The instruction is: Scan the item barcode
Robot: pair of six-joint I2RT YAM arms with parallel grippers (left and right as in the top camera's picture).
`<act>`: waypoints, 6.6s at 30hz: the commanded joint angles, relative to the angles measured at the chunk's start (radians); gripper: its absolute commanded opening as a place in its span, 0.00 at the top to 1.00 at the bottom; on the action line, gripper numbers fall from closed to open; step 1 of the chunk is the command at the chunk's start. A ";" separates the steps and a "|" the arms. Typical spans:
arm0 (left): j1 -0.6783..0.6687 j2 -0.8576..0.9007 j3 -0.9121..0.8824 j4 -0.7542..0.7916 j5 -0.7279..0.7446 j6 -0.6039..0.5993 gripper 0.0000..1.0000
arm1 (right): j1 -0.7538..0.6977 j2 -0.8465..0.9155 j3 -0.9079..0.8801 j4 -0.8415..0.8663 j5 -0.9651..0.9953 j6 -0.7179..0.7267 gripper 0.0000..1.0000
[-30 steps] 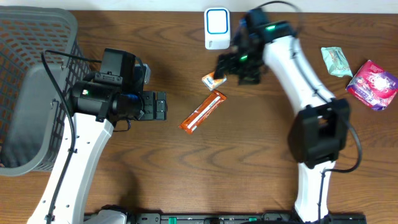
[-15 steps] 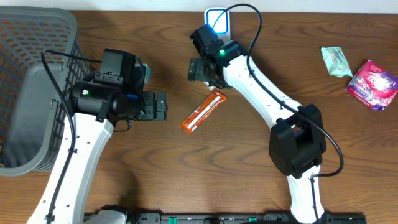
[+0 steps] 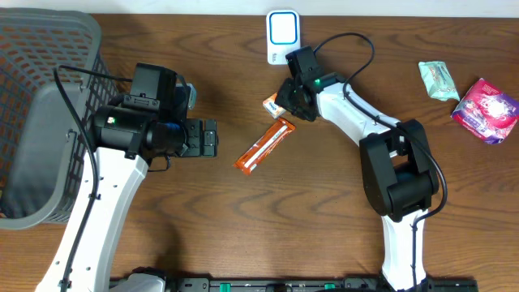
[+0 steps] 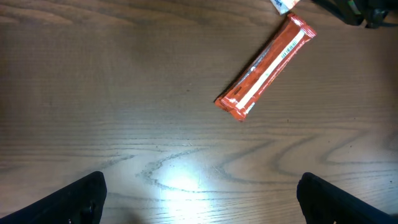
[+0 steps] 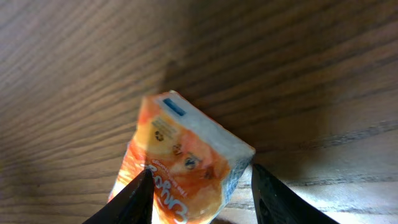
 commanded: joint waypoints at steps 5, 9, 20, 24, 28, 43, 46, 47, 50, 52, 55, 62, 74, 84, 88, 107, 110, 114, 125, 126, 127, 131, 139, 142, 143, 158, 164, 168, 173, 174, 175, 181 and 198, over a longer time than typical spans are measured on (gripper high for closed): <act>0.004 0.000 -0.001 0.000 -0.010 -0.001 0.02 | -0.017 0.009 -0.090 0.036 -0.066 0.007 0.99; 0.004 0.000 -0.001 0.000 -0.010 -0.001 0.02 | -0.072 -0.016 -0.089 0.004 -0.240 -0.115 0.99; 0.004 0.000 -0.001 0.000 -0.010 -0.001 0.02 | -0.296 -0.053 -0.090 -0.232 -1.141 -1.117 0.99; 0.004 0.000 -0.001 0.000 -0.009 -0.001 0.02 | -0.298 -0.053 -0.090 -0.446 -1.143 -1.417 0.99; 0.004 0.000 -0.001 0.000 -0.010 -0.001 0.02 | -0.295 -0.053 -0.090 -0.592 -1.218 -1.620 0.99; 0.004 0.000 -0.001 0.000 -0.010 -0.001 0.02 | -0.329 -0.053 -0.018 1.012 -1.331 -0.017 0.99; 0.004 0.000 -0.001 0.000 -0.009 -0.001 0.02 | -0.325 -0.053 -0.019 0.998 -1.312 -0.015 0.99; 0.004 0.000 -0.001 0.000 -0.009 -0.001 0.02 | -0.322 -0.053 -0.020 0.988 -1.307 -0.015 0.99; 0.004 0.000 -0.001 0.000 -0.010 -0.001 0.02 | -0.311 -0.053 -0.020 0.946 -1.255 -0.013 0.99; 0.004 0.000 -0.001 0.000 -0.010 -0.001 0.02 | -0.298 -0.053 -0.020 0.819 -1.109 -0.010 0.99; 0.004 0.000 -0.001 0.000 -0.010 -0.001 0.02 | -0.263 -0.053 -0.019 0.539 -0.758 -0.027 0.99; 0.004 0.000 -0.001 0.000 -0.010 -0.001 0.02 | -0.209 -0.053 0.154 0.042 -0.270 -0.243 0.99; 0.004 0.000 -0.001 0.000 -0.010 -0.001 0.02 | -0.041 -0.015 0.451 0.032 0.578 -0.814 0.98; 0.004 0.000 -0.001 0.000 -0.010 -0.001 0.02 | 0.053 0.134 0.451 0.220 0.703 -0.942 0.97; 0.004 0.000 -0.001 0.000 -0.009 -0.001 0.02 | 0.050 0.150 0.452 0.224 0.708 -0.911 0.95; 0.004 0.000 -0.001 0.000 -0.009 -0.001 0.02 | -0.427 0.089 0.512 -0.409 0.917 -0.642 0.94; 0.004 0.000 -0.001 0.000 -0.009 -0.001 0.02 | -0.511 0.089 0.512 -0.458 0.724 -0.642 0.82; 0.004 0.000 -0.001 0.000 -0.009 -0.001 0.02 | -0.598 0.089 0.512 -0.504 0.613 -0.612 0.62; 0.004 0.000 -0.001 0.000 -0.009 -0.001 0.02 | -0.560 0.032 0.513 -0.633 0.551 -0.597 0.01; 0.004 0.000 -0.001 0.000 -0.009 -0.001 0.02 | -0.549 0.016 0.513 -0.638 0.544 -0.597 0.01; 0.004 0.000 -0.001 0.000 -0.010 -0.001 0.02 | -0.520 -0.025 0.513 -0.645 0.508 -0.596 0.01; 0.004 0.000 -0.001 0.000 -0.009 -0.001 0.02 | -0.436 -0.132 0.513 -0.691 0.254 -0.598 0.01; 0.004 0.000 -0.001 0.000 -0.010 -0.001 0.02 | -0.195 -0.150 0.454 -0.839 -0.148 -0.855 0.01; 0.004 0.000 -0.001 0.000 -0.010 -0.001 0.02 | -0.090 -0.138 0.383 -0.787 -0.148 -0.969 0.01; 0.004 0.000 -0.001 0.000 -0.009 -0.001 0.02 | -0.031 -0.135 0.332 -0.736 -0.128 -1.002 0.01; 0.004 0.000 -0.001 0.000 -0.009 -0.001 0.02 | 0.171 -0.132 -0.045 -0.385 -0.008 -0.306 0.34; 0.004 0.000 -0.001 0.000 -0.009 -0.001 0.02 | 0.159 -0.132 -0.068 -0.451 0.091 -0.179 0.32; 0.004 0.000 -0.001 0.000 -0.009 -0.001 0.02 | 0.113 -0.132 -0.067 -0.480 0.245 -0.117 0.29; 0.004 0.000 -0.001 0.000 -0.009 -0.001 0.02 | 0.023 -0.132 -0.067 -0.397 0.040 -0.127 0.33; 0.004 0.000 -0.001 0.000 -0.010 -0.001 0.02 | 0.017 -0.132 -0.067 -0.387 -0.020 -0.127 0.34; 0.004 0.000 -0.001 0.000 -0.009 -0.001 0.02 | 0.014 -0.132 -0.067 -0.372 -0.123 -0.128 0.35; 0.004 0.000 -0.001 0.000 -0.010 -0.001 0.02 | 0.041 -0.132 -0.067 -0.367 -0.190 -0.198 0.34; 0.004 0.000 -0.001 0.000 -0.009 -0.001 0.02 | 0.081 -0.119 -0.210 -0.192 -0.116 -0.393 0.36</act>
